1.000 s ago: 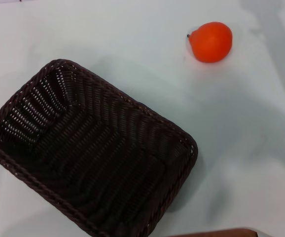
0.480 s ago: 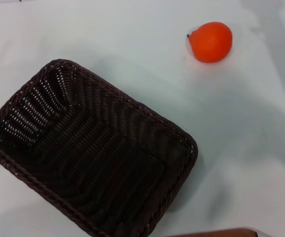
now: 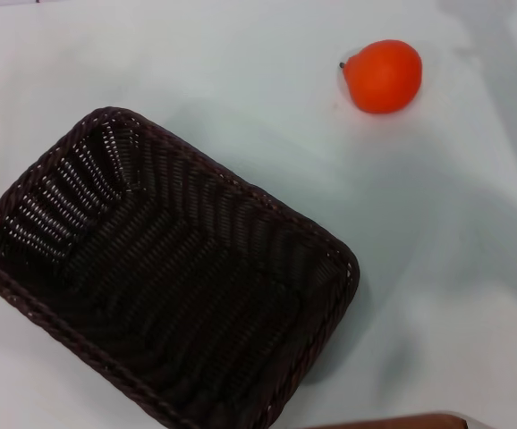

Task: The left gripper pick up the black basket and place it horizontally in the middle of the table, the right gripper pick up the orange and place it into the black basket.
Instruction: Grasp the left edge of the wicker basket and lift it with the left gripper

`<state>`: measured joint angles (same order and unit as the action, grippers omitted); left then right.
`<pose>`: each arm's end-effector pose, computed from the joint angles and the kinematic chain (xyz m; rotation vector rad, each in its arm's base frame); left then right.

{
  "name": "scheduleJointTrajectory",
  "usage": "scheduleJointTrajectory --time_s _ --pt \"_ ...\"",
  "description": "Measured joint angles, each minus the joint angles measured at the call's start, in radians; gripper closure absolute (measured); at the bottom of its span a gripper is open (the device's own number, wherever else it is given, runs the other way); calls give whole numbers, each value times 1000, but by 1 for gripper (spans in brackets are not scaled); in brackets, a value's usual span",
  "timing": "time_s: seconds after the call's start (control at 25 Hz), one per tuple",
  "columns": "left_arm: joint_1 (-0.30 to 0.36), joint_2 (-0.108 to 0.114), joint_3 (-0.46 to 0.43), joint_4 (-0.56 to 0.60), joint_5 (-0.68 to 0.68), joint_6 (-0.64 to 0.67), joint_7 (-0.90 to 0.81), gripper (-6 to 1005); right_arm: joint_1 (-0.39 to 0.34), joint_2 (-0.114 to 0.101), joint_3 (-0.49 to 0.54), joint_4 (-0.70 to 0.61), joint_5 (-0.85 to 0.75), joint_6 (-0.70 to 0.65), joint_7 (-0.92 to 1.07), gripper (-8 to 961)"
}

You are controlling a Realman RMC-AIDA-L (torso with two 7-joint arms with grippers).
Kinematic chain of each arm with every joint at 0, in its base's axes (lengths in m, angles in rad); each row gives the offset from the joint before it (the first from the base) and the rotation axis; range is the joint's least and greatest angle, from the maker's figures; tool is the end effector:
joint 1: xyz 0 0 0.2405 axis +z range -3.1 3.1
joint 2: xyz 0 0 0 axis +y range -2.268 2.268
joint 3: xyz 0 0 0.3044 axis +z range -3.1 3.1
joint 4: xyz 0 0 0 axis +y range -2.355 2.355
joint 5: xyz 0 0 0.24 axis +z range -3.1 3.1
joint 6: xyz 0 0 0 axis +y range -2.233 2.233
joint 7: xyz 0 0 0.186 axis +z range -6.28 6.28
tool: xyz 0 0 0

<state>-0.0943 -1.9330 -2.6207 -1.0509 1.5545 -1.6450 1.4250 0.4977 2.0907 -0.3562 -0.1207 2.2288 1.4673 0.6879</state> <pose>-0.3891 0.2973 0.1679 -2.0648 -0.8016 -0.8764 0.3650 0.4114 0.0406 -0.5879 -1.3432 -1.4115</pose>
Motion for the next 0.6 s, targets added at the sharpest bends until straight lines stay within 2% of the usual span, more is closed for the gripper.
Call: scheduleJointTrajectory --time_s 0.12,0.24,0.36,0.44,0.6 --pt "-52 29 1 -183 182 -102 -155 212 1 -2 -2 -2 -1 9 2 42" --pt "-124 37 7 -351 366 -191 -290 211 5 -3 -2 -5 -1 12 4 42" --pt "-199 29 52 -477 538 -263 -390 211 10 -3 -3 -6 -1 8 4 42" --pt "-232 23 89 -529 597 -292 -437 210 11 -3 -3 -6 0 7 2 42" --pt "-280 -16 196 -631 711 -294 -530 209 8 -3 2 -7 0 11 6 43"
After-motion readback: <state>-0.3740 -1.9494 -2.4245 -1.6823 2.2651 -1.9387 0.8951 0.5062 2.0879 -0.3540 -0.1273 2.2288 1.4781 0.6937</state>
